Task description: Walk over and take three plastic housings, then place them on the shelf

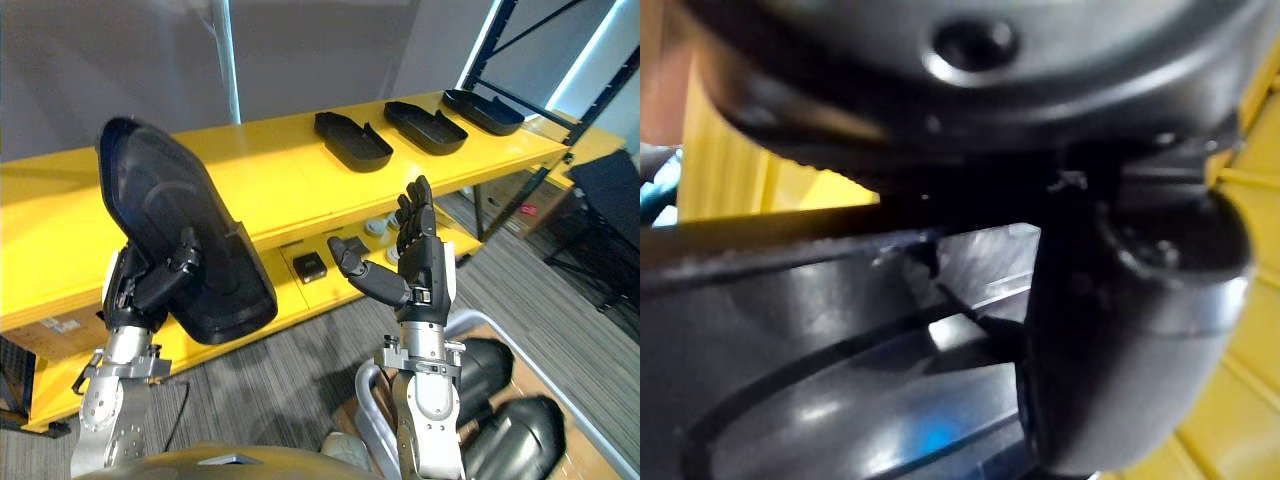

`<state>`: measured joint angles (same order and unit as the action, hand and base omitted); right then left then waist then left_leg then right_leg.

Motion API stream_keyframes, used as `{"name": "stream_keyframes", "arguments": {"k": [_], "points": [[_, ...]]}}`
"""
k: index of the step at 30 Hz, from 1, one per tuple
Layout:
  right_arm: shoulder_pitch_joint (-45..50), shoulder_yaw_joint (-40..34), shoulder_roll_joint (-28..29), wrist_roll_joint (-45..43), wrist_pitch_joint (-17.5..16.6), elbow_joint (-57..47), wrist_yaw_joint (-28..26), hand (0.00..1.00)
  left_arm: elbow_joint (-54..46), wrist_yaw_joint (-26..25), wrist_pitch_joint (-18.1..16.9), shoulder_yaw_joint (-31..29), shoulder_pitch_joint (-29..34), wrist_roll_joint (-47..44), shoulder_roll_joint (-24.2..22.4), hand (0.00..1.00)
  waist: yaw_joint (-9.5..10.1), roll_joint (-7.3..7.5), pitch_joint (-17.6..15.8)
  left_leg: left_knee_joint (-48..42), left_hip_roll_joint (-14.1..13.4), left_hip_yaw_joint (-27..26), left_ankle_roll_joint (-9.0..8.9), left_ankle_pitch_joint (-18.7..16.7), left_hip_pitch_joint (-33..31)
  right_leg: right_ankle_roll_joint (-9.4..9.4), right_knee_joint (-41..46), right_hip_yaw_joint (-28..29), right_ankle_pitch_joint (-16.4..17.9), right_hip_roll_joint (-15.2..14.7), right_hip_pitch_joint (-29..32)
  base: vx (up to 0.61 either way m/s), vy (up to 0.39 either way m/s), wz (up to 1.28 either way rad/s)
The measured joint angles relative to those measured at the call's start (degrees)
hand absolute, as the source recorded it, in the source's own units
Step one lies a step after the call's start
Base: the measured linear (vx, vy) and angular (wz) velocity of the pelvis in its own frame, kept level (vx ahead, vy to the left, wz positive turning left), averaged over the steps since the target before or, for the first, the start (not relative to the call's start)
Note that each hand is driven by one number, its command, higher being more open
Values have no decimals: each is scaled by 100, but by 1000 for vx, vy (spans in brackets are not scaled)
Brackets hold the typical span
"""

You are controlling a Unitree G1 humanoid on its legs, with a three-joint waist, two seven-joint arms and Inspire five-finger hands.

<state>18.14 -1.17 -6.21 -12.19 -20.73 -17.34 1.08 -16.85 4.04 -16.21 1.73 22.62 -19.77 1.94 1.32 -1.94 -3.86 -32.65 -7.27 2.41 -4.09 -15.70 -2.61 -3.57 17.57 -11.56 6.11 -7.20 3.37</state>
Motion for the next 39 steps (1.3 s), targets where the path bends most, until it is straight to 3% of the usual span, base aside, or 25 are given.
{"name": "stream_keyframes", "arguments": {"k": [1,2,3,5,6,7,8,9,10,11,12,14,17,21,26,29,33,39], "points": [[-58,-43,-142,-56,2,0,-51,100,-2,-39,-3,-18,-32,7,-12,0,29,-118,-73,-1065,-127,-52,45,348,-435,87,-189,-73,55,103,-326,309,-211,29],[-131,-43,-209,-66,1,0,-68,100,-1,-57,-8,-79,-33,20,-18,0,91,-100,-130,-1821,-251,-111,-49,601,-821,119,-464,-76,122,152,-617,362,-212,12],[-229,-59,-253,-62,-4,2,-102,100,7,-93,-8,-104,-30,60,-12,0,191,-210,-130,-2115,-493,-299,-118,476,-1071,120,-730,-83,121,216,-927,275,-119,-3],[-331,-117,-252,-58,-77,7,-102,100,5,-95,-41,-106,-40,236,-9,0,246,-255,-99,-1432,-841,-805,-96,429,-1171,120,-1007,-160,122,205,-1245,237,-73,2],[-376,-124,-237,-57,-178,5,-101,100,6,-87,-62,-68,-80,260,-14,0,260,-259,-94,-564,-1017,-1214,-26,519,-1105,118,-1127,-240,123,146,-1415,177,9,8],[-382,-132,-239,-46,-233,4,-90,100,8,-96,-61,-23,-113,270,-18,0,249,-254,-93,-153,-1060,-1377,-20,627,-1065,117,-1160,-268,123,108,-1475,235,65,9],[-382,-177,-251,-7,-336,3,-40,100,16,-106,-60,91,-242,366,-24,0,236,-252,-93,530,-1082,-1631,43,1012,-982,93,-1156,-336,138,2,-1498,274,175,3],[-385,-245,-275,24,-377,-38,11,100,15,-99,-58,213,-427,476,-25,0,250,-256,-84,984,-1027,-1821,79,1736,-909,-98,-1083,-358,247,-116,-1495,268,210,1],[-389,-270,-300,25,-379,-72,43,100,15,-86,-56,270,-512,480,-26,0,247,-294,-57,1155,-994,-1835,39,2027,-886,-228,-1026,-353,330,-145,-1485,278,260,20],[-403,-279,-211,25,-389,-72,144,100,21,-63,33,353,-707,502,33,0,103,-272,44,1477,-794,-1808,-127,1756,-752,-327,-925,-399,393,-264,-1451,233,236,35],[-438,-256,-83,10,-380,-72,220,100,20,-10,137,358,-875,521,116,0,39,-63,49,1862,-544,-1873,-83,1813,-621,-344,-816,-395,376,-475,-1373,211,224,34],[-551,-176,107,1,-332,-79,198,100,18,80,291,282,-944,517,266,0,10,187,66,2228,-312,-2044,-22,1889,-399,-445,-770,-380,271,-686,-1327,125,160,-5],[-542,-23,361,21,-266,-259,98,100,17,271,624,172,-954,484,467,0,-12,364,163,2654,-140,-2197,16,1923,-67,-536,-774,-384,33,-815,-1353,82,115,-14],[-525,222,462,141,-56,-401,33,100,17,312,992,269,-1335,491,478,0,-50,383,216,3174,-45,-2350,51,2098,114,-575,-782,-387,-168,-840,-1261,21,70,-10],[-422,428,480,252,366,-426,-181,100,95,8,1599,549,-2338,488,695,0,-236,359,234,3760,21,-2732,51,2323,496,-605,-905,-267,-316,-844,-1203,-31,51,-32],[-395,472,357,93,510,-545,-441,100,657,-196,1641,530,-3136,419,999,0,-400,314,262,3770,6,-2917,51,2324,525,-610,-954,-195,-319,-850,-1124,-56,12,-37],[-350,740,-5,-212,578,-603,-1027,100,2125,-738,1662,257,-4338,150,1329,0,-685,170,315,3778,-84,-3156,27,2382,537,-609,-1065,-59,-319,-776,-1015,-71,-18,-33],[-311,1079,-320,-512,776,-602,-1484,100,3136,-1306,1769,45,-5123,-94,1449,0,-782,-19,314,3782,-270,-3307,-43,2524,368,-522,-1206,-75,-264,-570,-815,-84,-52,-15]]}}
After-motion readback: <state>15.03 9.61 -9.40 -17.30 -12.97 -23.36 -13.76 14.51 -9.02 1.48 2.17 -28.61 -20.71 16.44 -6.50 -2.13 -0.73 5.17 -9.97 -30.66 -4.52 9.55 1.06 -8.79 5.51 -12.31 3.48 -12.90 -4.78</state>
